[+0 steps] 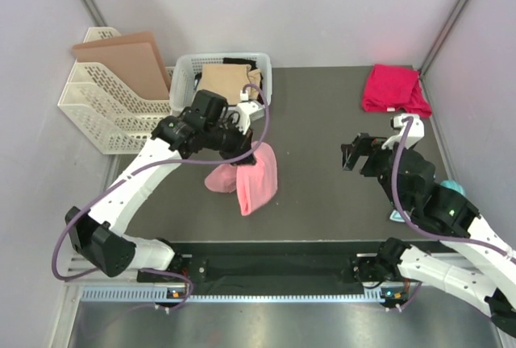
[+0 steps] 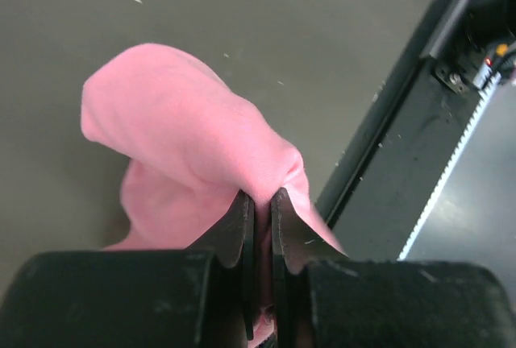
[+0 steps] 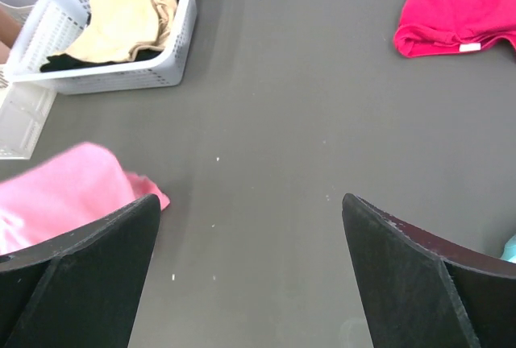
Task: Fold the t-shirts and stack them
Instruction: Move the tshirt to the center of the board
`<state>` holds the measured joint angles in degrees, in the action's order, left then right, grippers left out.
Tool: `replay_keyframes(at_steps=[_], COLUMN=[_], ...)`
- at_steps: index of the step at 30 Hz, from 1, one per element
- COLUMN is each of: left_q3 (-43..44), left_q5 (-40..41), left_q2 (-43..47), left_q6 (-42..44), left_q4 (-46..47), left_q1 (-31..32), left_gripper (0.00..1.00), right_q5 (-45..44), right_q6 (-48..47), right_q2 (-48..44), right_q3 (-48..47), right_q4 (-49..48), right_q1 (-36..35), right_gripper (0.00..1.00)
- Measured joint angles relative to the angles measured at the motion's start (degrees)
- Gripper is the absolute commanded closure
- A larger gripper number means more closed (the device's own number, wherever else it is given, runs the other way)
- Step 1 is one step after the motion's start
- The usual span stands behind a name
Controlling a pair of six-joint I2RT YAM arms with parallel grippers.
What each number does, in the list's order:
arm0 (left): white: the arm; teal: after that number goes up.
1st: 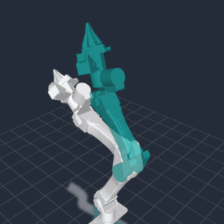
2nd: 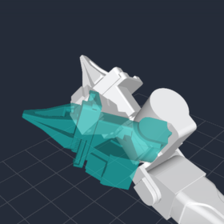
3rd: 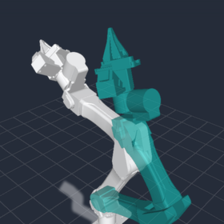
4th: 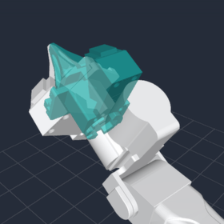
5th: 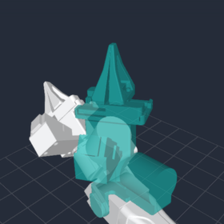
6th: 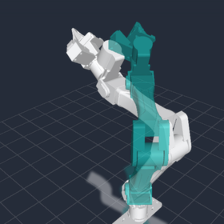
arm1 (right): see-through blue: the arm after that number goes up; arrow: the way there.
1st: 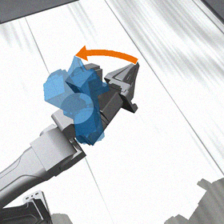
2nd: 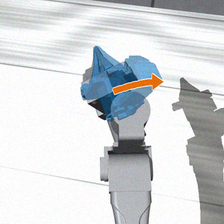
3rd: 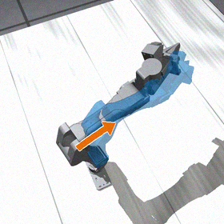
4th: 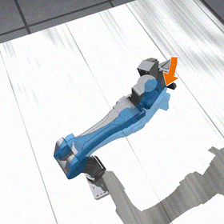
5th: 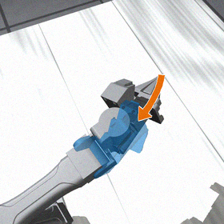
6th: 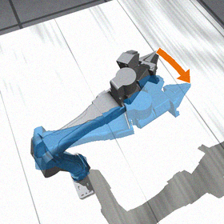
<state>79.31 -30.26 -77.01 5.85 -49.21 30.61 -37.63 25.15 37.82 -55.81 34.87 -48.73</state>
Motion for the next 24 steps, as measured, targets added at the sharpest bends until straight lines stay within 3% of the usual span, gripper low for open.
replay_keyframes(at_steps=[7, 18, 21, 24], left_q3=[-0.17, 9.53, 7.65, 0.33], left_q5=[-1.22, -2.95, -3.08, -2.71], left_q2=[-0.44, -7.89, -7.04, -3.32], left_q6=[0.31, 0.09, 0.02, -0.17], left_q4=[-0.02, 0.68, 1.79, 2.8], left_q1=[5.18, 9.2, 8.33, 5.27], left_gripper=[1.0, 1.0, 1.0, 1.0], right_q5=[-0.9, -0.85, -0.83, -0.63], right_q6=[0.11, 0.66, 0.68, 0.7], right_q2=[1.44, 3.52, 3.54, 3.54], right_q3=[-0.11, -0.07, 0.26, 0.81], right_q4=[0.57, 0.52, 0.24, 0.22], right_q1=[0.0, 0.0, 0.0, 0.0], right_gripper=[0.07, 0.07, 0.07, 0.07])
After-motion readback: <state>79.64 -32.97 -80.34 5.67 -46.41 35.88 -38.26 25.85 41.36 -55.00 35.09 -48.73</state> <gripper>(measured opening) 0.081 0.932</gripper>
